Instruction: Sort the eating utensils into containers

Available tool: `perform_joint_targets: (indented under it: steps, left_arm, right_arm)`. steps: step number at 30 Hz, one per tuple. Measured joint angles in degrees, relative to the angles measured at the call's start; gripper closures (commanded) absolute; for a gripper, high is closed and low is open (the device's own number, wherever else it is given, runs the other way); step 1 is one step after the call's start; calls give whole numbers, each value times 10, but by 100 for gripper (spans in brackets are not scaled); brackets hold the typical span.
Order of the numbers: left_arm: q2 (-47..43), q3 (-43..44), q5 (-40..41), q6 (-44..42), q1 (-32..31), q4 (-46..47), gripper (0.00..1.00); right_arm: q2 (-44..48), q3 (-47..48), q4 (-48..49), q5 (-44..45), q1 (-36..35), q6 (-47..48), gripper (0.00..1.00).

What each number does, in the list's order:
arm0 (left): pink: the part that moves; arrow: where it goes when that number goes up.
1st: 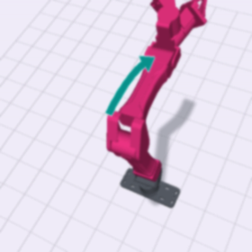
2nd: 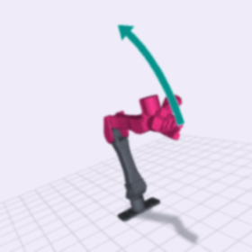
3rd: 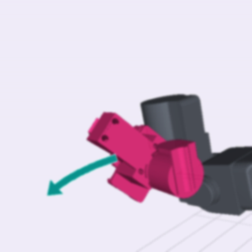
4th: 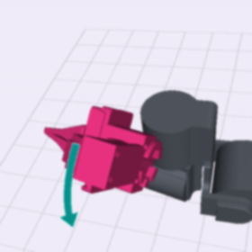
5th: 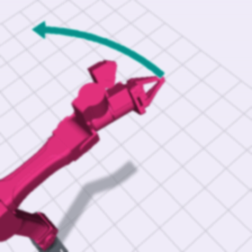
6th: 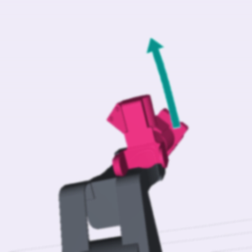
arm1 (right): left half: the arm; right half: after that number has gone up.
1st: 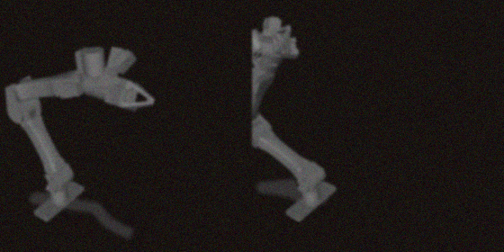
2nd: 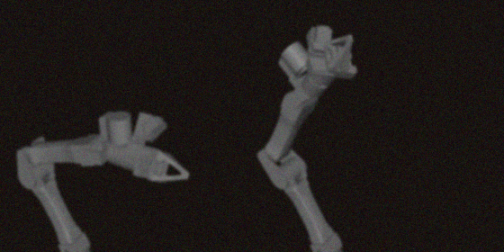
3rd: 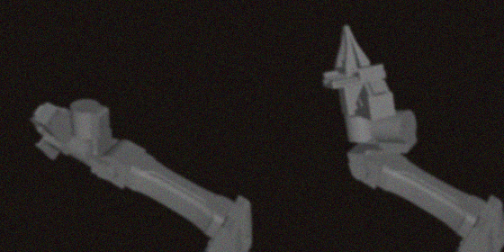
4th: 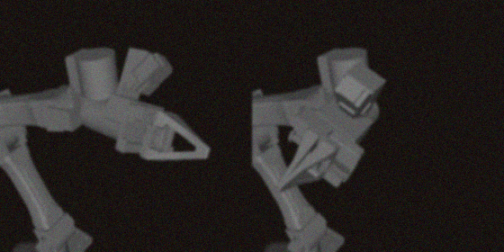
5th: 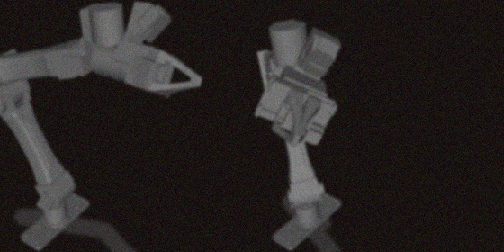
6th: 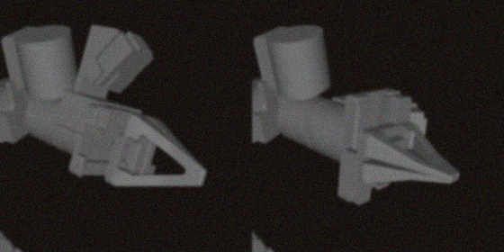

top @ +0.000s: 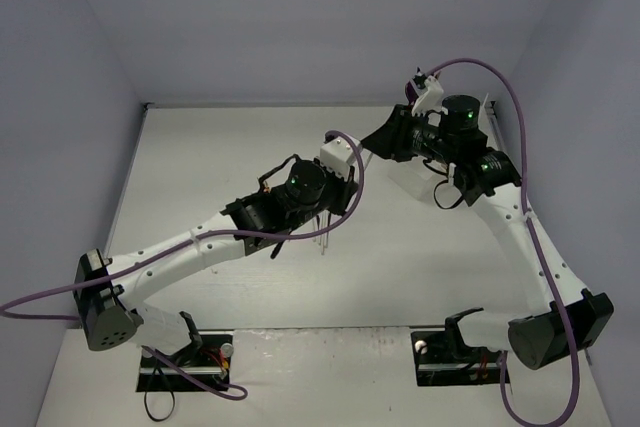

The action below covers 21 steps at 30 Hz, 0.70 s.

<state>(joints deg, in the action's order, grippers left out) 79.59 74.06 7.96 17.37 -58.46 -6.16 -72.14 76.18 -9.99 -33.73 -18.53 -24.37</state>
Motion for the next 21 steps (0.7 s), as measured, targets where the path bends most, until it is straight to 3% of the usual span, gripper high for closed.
perform_joint_targets:
  steps: [1,6,8,13,19,21]
  left_arm:
    - [1,0,0,-1,0,1,100]
    - [7,0,1,-2,0,4,99]
    - [8,0,4,-2,0,5,85]
    - [10,0,22,0,0,-4,39]
    - [10,-5,47,17,9,-21,12]
    - [7,-17,55,27,21,-31,9]
  right_arm:
    - [0,0,1,2,-1,1,98]
    - [0,0,6,4,-7,-7,100]
    - [0,0,6,9,-7,-7,100]
    - [0,0,6,42,-5,13,100]
    - [0,0,6,94,21,51,100]
    - [-2,3,4,108,49,65,100]
